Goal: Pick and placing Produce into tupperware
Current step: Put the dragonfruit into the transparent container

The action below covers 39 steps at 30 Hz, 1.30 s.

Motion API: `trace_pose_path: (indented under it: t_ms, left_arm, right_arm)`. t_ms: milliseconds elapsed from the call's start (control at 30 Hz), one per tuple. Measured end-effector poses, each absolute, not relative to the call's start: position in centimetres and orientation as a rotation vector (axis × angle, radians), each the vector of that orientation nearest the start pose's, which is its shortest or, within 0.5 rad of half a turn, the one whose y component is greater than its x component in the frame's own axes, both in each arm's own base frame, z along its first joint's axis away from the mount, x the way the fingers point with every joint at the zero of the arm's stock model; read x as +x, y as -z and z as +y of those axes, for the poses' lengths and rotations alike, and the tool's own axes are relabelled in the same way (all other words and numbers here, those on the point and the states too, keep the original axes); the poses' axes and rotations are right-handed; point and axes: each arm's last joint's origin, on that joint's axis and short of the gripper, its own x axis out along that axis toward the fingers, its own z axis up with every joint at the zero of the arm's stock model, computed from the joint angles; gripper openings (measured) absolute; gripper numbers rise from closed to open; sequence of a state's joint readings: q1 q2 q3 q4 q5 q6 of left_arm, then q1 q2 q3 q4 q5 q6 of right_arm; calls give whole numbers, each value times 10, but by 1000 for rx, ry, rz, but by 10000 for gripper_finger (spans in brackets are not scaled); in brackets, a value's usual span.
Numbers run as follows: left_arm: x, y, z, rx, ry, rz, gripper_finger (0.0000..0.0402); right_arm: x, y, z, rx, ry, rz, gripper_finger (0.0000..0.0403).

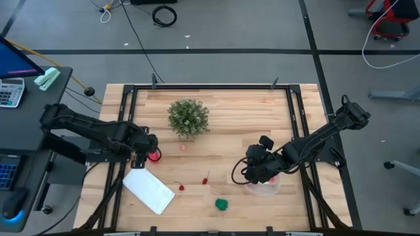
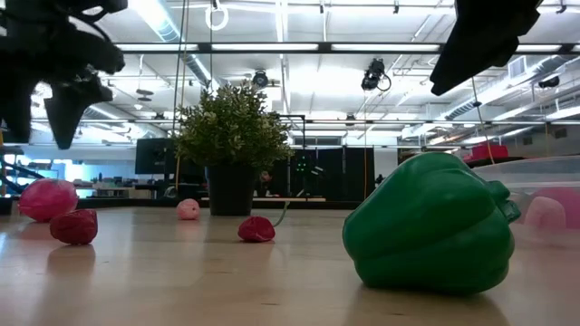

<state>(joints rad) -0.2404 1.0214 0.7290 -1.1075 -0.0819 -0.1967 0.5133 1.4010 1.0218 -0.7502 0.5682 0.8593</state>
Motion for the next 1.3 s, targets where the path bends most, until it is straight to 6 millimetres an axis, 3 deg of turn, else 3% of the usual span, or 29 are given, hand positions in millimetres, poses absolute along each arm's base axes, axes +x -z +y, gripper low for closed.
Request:
trace_pose_path:
  t_ms: [200, 600, 1000, 1300]
  left_arm:
    - [144, -211, -42, 75, 70, 1400, 287]
    - [155, -213, -52, -49, 38, 1278, 265]
    - [167, -189, -56, -429, -384, 1411, 235]
    - [174, -179, -55, -451, -463, 1431, 210]
  right_arm:
    - [238, -245, 116, 196, 435, 852, 199]
    - [238, -245, 116, 189, 432, 853, 199]
    - [238, -245, 117, 162, 413, 856, 199]
    - [235, -245, 125, 138, 379, 859, 199]
